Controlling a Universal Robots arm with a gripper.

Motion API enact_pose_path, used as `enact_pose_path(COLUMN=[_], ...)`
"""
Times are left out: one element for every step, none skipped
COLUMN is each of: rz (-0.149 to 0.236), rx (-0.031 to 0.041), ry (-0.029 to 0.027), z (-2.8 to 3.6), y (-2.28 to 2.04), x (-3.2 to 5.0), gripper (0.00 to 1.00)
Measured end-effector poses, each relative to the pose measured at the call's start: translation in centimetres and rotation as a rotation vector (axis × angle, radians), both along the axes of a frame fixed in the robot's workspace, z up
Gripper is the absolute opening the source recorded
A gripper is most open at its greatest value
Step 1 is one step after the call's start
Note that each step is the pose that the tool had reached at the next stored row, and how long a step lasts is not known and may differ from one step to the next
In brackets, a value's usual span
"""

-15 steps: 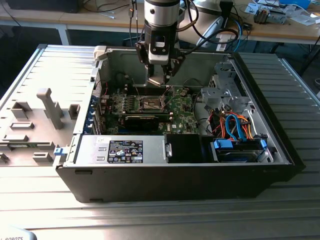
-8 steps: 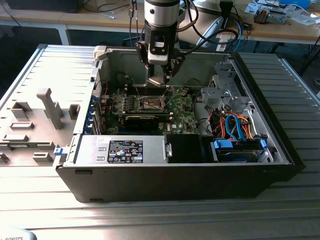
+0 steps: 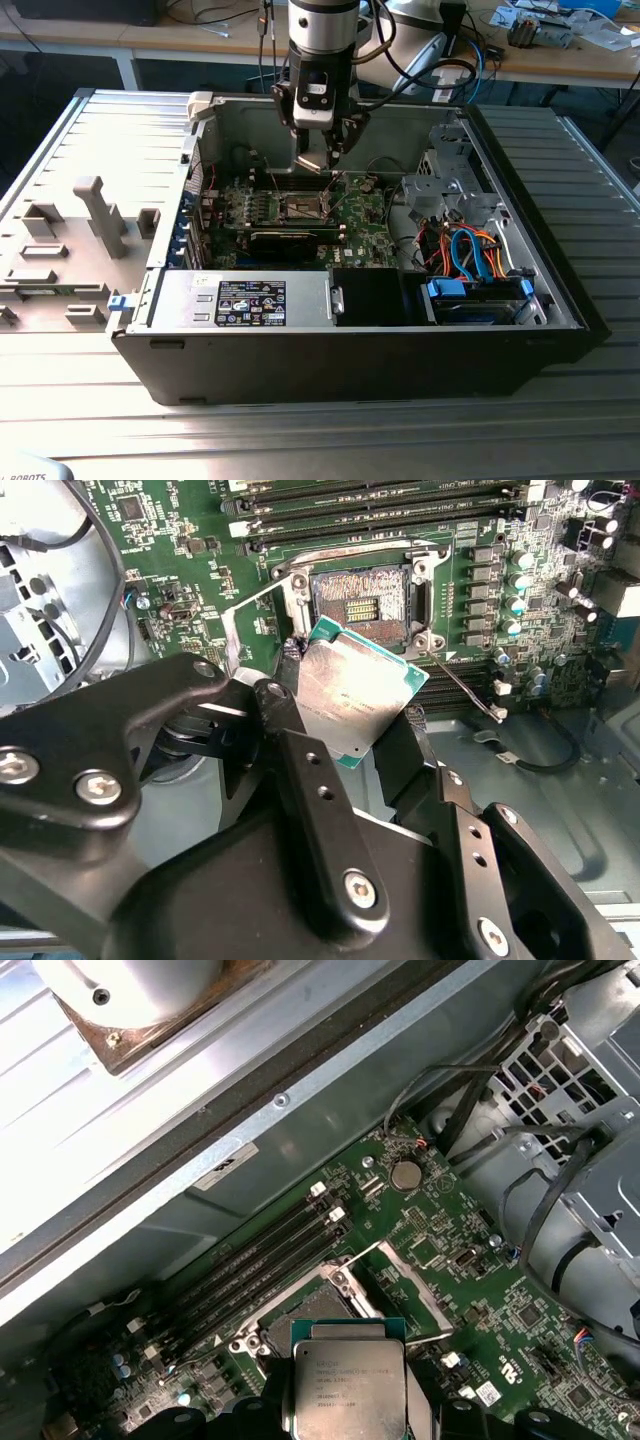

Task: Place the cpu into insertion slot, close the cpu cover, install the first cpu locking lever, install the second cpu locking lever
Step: 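Place the cpu into insertion slot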

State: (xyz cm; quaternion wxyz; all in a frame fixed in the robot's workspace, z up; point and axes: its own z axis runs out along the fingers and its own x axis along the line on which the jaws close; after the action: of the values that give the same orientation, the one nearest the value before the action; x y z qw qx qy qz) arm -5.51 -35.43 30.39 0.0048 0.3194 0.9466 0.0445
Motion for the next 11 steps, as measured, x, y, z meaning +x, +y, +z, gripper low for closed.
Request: enact_pose_path(rz=[-0.002,-0.007,-0.009,-0.011,-0.017,-0.02,-0.022,-0.026,-0.029,-0.032,-0.034], rx=[0.0,0.0,0.0,0.0,-0.0001,0.0,-0.0001,-0.0001,-0.0001,-0.0001,-0.0001], ry=[0.0,0.0,0.0,0.0,0.0,0.0,0.0,0.0,0.0,0.0,0.0], z=[0.0,0.0,0.0,-0.01,-0.01,-0.01,-0.01,-0.01,-0.02,-0.02,-0.02], y=[0.0,0.0,0.0,0.0,0.0,0.0,0.0,0.0,0.0,0.0,0.0], x=[0.0,0.0,0.0,0.0,0.0,0.0,0.0,0.0,0.0,0.0,0.0], gripper=[0.54,0.54,0.54,0.54,0.54,0.54,0.54,0.54,0.54,0.54,0.54])
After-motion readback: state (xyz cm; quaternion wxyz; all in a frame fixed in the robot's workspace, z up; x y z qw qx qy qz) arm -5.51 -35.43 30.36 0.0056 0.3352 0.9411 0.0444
